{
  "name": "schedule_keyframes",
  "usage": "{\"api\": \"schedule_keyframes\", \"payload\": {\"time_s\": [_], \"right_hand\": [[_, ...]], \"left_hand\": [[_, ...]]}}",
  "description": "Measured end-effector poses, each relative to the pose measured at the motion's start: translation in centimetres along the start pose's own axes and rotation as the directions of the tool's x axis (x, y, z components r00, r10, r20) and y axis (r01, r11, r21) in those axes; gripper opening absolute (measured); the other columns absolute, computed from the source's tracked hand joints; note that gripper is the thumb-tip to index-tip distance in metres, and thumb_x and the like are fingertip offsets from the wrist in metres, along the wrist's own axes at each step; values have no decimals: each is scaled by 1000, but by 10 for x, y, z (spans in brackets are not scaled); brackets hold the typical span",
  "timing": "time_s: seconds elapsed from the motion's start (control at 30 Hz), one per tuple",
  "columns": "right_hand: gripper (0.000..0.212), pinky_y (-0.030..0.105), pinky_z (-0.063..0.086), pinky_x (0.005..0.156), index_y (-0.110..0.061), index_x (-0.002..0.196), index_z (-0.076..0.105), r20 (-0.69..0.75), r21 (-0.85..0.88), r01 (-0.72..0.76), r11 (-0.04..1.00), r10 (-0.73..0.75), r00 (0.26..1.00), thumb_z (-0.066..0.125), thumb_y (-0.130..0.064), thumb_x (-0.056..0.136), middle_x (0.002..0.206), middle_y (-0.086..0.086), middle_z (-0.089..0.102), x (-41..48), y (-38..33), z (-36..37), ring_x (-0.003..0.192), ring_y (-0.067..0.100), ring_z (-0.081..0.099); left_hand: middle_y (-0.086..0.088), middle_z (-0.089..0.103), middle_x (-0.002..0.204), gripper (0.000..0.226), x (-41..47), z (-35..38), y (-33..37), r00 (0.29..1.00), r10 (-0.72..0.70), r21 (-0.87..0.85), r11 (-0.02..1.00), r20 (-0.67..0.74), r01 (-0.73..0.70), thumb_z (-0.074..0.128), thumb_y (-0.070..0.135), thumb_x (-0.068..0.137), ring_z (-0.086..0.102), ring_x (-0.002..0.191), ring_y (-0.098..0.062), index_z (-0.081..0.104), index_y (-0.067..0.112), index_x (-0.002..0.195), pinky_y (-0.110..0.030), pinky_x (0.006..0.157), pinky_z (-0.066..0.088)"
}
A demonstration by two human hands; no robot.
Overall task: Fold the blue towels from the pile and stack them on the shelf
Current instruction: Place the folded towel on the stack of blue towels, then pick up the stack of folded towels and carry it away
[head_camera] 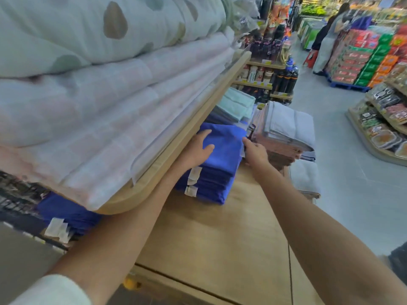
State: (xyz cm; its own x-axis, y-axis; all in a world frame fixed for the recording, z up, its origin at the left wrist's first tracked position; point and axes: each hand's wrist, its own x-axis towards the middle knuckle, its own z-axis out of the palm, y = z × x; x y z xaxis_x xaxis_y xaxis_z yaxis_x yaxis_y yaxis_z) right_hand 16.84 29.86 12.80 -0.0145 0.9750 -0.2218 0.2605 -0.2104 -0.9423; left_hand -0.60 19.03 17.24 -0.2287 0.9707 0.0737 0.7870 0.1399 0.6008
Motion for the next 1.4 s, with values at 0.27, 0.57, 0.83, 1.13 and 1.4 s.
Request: {"api": "schedule_keyframes", "payload": {"time_s": [0.27,0.57,0.83,1.13,1.4], "right_hand": [[72,42,61,76,-11,122,57,381,183,-538,823,445,810,48,-75,90,100,14,72,-16,74,4,91,32,69],[79,45,55,99,-13,131,67,524,422,-547,723,298,798,59,-76,84,118,16,74,-58,86,-1,110,33,71],[63,50,36,119,-22,136,66,450,541,-322,777,56,891,61,-66,92,138,12,65,-115,92,-17,129,27,61],[55,38,58,91,-26,130,70,315,609,-218,763,20,949,70,-62,89,138,11,65,-163,96,-82,126,28,63],[57,36,55,99,-29,135,66,131,644,-64,762,-28,991,66,-65,90,144,7,61,-213,122,-251,133,24,58]], "left_hand": [[1,-3,170,99,27,40,-24,974,-184,104,980,132,171,36,91,77,27,150,-36,11,41,159,-50,118,32],[-2,30,164,119,-3,41,-40,976,-120,-191,969,179,154,62,85,69,41,144,-28,6,35,160,-39,112,36],[3,36,160,117,-38,61,-53,970,46,-593,798,239,108,67,81,65,40,141,-9,15,35,159,-37,117,34],[33,56,129,103,-72,86,4,948,214,-751,660,237,39,76,64,76,56,121,10,17,42,158,-18,100,47],[39,55,132,84,-129,153,160,908,379,-777,620,177,-108,78,65,76,57,122,10,25,68,141,-6,88,47]]}}
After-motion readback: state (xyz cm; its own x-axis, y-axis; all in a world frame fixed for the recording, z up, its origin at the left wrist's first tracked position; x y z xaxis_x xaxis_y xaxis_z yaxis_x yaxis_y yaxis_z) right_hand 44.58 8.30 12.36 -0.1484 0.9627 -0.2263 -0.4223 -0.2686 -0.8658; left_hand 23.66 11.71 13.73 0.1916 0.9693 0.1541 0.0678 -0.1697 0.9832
